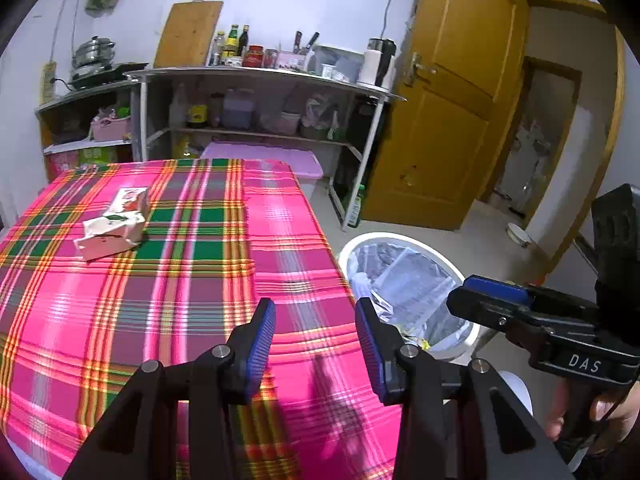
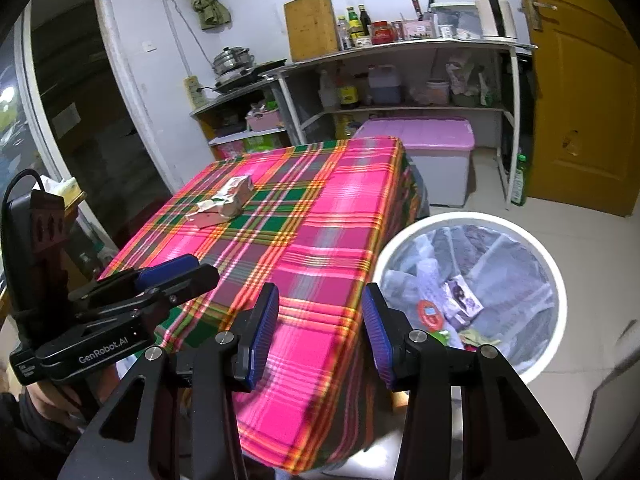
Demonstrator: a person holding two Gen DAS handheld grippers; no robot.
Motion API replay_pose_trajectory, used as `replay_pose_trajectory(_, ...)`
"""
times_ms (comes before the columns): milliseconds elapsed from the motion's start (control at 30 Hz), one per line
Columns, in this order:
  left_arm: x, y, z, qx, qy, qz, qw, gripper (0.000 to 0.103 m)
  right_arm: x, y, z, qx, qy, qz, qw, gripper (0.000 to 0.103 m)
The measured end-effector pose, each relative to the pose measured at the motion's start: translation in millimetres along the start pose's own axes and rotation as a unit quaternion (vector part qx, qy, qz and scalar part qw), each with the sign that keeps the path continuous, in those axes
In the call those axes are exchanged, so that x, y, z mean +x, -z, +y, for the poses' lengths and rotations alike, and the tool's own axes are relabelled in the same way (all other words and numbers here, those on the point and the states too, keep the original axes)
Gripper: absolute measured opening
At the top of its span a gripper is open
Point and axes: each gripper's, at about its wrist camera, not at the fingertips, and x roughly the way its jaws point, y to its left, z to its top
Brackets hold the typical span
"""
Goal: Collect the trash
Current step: 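Move both tools back over the table toward the white tissue and juice carton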
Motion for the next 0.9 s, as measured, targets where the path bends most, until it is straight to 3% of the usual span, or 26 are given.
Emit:
replay_pose_trajectory(233,-11,5,25,-0.020,-0.025,-0.004,0.9995,0.041,16,-3,16,-0.014,-0.031,0.014,0.999,0.045)
replay_pose_trajectory(900,-28,3,115,-0.082,-0.105,-0.016,0.9910,0.041,64,-27,65,-0.064,-0.060,0.041,0.995,0.045)
